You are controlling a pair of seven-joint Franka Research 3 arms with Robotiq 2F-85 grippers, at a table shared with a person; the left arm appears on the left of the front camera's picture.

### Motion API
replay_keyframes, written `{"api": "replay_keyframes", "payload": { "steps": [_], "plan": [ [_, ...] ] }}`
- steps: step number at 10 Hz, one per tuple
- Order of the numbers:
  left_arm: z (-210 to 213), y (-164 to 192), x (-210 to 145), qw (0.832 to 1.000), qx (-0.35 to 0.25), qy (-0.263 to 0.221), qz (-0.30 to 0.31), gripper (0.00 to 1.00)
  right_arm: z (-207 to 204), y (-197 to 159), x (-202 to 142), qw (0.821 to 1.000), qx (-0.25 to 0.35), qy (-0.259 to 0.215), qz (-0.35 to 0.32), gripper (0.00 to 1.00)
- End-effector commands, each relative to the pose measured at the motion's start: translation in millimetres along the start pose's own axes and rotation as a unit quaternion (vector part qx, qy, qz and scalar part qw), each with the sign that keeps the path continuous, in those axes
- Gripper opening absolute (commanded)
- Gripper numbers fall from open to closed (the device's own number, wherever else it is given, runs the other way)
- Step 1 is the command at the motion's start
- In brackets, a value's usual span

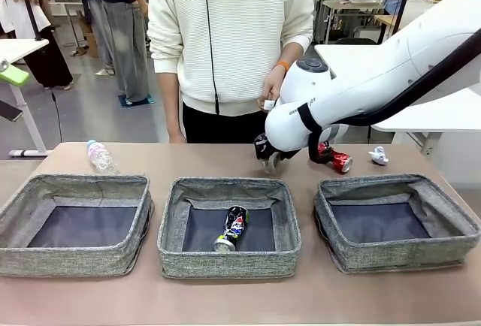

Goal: Sort the waste into the appropriate baskets.
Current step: Pick up the waste item pointed out by the person.

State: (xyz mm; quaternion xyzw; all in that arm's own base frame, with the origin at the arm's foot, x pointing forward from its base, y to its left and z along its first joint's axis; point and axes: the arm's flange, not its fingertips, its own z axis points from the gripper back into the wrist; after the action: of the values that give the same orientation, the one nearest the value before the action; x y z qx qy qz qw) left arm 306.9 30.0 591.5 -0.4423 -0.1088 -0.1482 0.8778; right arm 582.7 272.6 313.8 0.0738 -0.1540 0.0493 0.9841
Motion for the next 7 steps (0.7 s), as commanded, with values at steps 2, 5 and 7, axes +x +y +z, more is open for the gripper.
{"api": "replay_keyframes", "payload": {
  "steps": [2, 5, 7],
  "plan": [
    [2.2, -0.5, -1.2, 1.0, -0.007, -0.001, -0.01, 1.0, 9.3, -24.8, -11.5, 0.998, 0.006, 0.057, 0.026, 0.29],
    [2.2, -0.5, -1.2, 1.0, -0.007, -0.001, -0.01, 1.0, 158.8, -60.3, -51.2, 0.989, 0.016, 0.114, 0.097, 0.29],
    [2.2, -0.5, -1.2, 1.0, -0.007, -0.001, -0.01, 1.0, 265.5, -54.5, -117.3, 0.987, 0.051, 0.053, 0.143, 0.29]
  ]
}}
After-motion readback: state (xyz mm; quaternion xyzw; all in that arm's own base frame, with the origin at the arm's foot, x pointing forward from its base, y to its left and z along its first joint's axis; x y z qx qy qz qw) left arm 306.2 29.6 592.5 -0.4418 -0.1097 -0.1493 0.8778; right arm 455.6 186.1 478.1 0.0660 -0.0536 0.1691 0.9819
